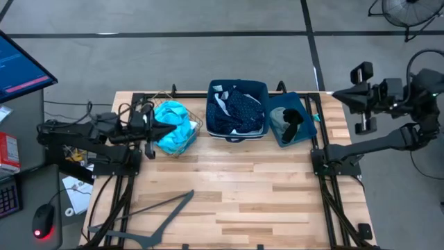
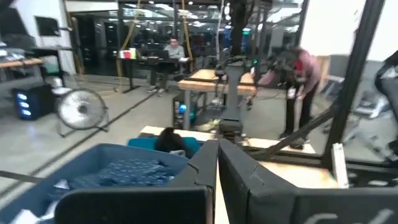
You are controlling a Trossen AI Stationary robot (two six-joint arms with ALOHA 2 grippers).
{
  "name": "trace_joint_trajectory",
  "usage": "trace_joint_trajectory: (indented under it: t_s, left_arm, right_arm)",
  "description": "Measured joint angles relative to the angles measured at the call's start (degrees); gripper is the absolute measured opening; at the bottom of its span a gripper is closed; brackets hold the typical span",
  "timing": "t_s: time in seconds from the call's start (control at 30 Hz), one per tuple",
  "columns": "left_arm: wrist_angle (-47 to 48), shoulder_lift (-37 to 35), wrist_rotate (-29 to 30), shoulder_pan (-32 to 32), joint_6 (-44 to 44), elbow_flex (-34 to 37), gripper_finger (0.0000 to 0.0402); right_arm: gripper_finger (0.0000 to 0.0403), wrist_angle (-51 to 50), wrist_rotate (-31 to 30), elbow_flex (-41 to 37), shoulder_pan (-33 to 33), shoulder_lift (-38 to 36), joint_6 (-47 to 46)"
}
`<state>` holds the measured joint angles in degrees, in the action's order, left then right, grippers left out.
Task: Pick & Place Cloths
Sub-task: Return to Home Position
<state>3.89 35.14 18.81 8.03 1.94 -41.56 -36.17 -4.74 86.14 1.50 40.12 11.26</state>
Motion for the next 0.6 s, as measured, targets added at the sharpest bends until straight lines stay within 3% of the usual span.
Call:
trace_joint_trajectory:
  t_s: [0.33,0.47,0.6]
  left_arm:
    - [-6.4,-4.8,-3.8,-2.9,15.7,2.2,0.0000]
    - [-6.5,-6.3,-3.8,-4.7,16.7,2.2,0.0000]
    - [-5.7,-6.7,-4.3,-7.2,17.8,2.2,0.0000]
  right_arm:
    - [0.0000,1.9,-1.5,-9.8,0.0,-10.4,-1.6]
    - [0.0000,3.2,-1.4,-22.2,0.0,-16.3,-0.3]
    - [0.0000,13.3,-1.6,-37.5,0.0,-22.9,1.6]
